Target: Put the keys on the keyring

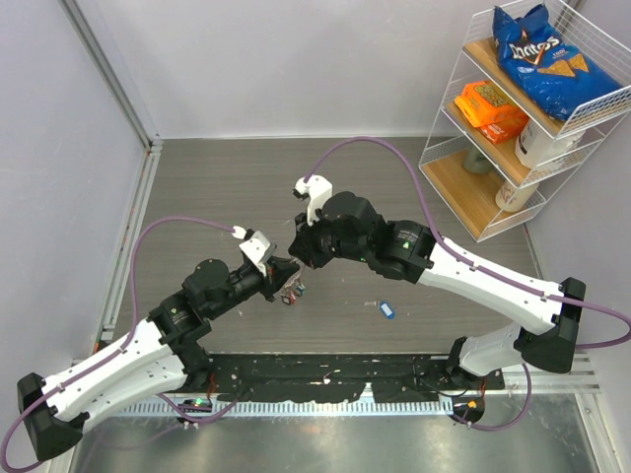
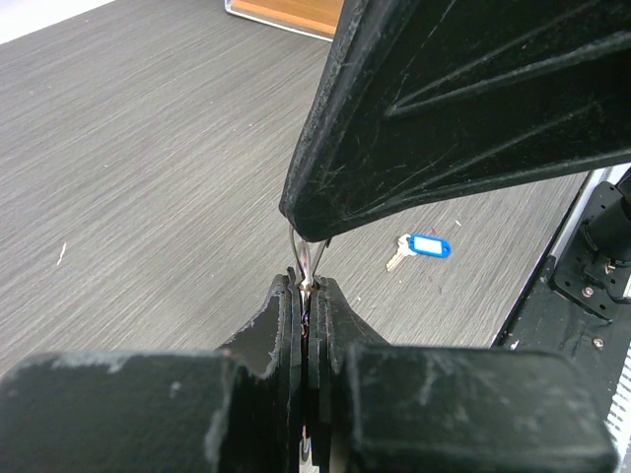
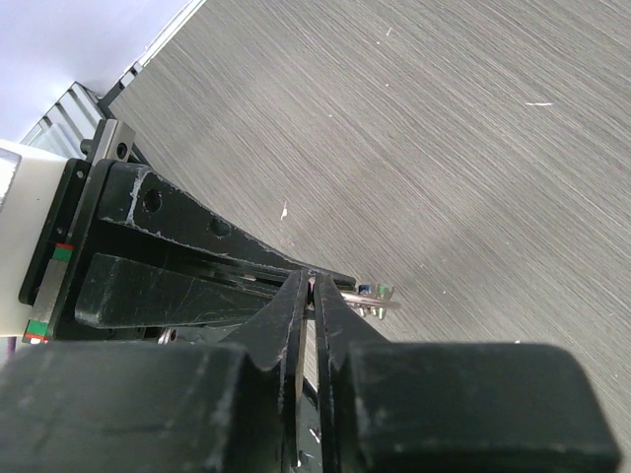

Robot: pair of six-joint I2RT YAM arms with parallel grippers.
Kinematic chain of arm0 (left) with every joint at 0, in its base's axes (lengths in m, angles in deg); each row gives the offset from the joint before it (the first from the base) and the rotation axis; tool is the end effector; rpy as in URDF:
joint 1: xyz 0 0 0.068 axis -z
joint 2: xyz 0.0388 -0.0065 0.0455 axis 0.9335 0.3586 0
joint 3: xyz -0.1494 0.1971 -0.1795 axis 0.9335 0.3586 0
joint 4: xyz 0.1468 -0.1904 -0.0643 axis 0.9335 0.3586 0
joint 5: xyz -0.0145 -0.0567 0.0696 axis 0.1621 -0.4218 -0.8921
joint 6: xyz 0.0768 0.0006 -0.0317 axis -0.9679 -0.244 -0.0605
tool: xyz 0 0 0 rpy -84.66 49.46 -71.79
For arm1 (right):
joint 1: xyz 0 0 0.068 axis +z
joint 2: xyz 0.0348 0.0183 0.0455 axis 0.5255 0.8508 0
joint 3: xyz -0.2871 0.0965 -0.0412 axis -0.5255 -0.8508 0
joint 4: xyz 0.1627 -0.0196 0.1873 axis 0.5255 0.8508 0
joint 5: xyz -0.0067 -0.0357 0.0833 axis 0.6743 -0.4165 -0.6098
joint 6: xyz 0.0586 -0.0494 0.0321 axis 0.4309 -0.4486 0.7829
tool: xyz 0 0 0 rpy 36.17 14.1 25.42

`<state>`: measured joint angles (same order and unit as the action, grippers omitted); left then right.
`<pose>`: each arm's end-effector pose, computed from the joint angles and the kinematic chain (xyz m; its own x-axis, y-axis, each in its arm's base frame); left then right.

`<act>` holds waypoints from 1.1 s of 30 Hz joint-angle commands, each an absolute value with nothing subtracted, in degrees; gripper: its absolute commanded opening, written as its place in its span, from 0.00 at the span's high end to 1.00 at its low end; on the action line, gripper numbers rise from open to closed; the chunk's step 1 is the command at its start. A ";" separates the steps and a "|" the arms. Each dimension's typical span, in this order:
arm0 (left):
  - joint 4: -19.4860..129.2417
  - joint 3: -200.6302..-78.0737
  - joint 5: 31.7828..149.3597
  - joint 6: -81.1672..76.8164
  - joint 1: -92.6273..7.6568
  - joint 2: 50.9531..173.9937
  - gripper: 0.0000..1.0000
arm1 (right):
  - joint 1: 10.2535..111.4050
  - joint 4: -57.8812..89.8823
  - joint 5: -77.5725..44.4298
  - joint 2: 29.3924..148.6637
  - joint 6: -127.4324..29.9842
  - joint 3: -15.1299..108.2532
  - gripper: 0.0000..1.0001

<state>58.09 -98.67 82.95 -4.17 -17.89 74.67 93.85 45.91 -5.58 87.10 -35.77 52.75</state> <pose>0.1037 -0.1298 0.3117 -0.2087 -0.0066 -0.9780 0.7610 0.6270 -0.1666 0.1541 0.2826 0.4083 -0.4957 -0.2153 -0.8414 -0.7341 0.6215 0.2734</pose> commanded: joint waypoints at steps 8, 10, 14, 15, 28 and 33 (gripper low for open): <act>54.52 -101.02 83.19 -3.91 -18.01 73.89 1.00 | 94.54 43.89 -4.98 86.61 -36.38 53.81 0.95; 54.78 -101.46 83.54 -3.47 -18.01 73.80 1.00 | 94.54 43.62 -4.10 86.17 -36.38 53.19 0.95; 54.61 -101.46 84.06 -2.59 -18.01 73.19 0.83 | 94.54 43.01 -3.31 85.56 -35.94 51.71 0.94; 54.35 -101.29 84.24 -2.42 -18.01 72.93 0.76 | 94.54 42.74 -3.22 85.38 -35.77 51.44 0.95; 50.04 -98.65 85.65 -2.24 -18.01 71.96 0.52 | 94.54 41.86 -1.81 83.97 -33.22 52.49 0.95; 47.76 -98.03 85.65 -2.33 -18.01 72.58 0.53 | 94.54 42.12 -0.85 83.18 -31.72 53.19 0.94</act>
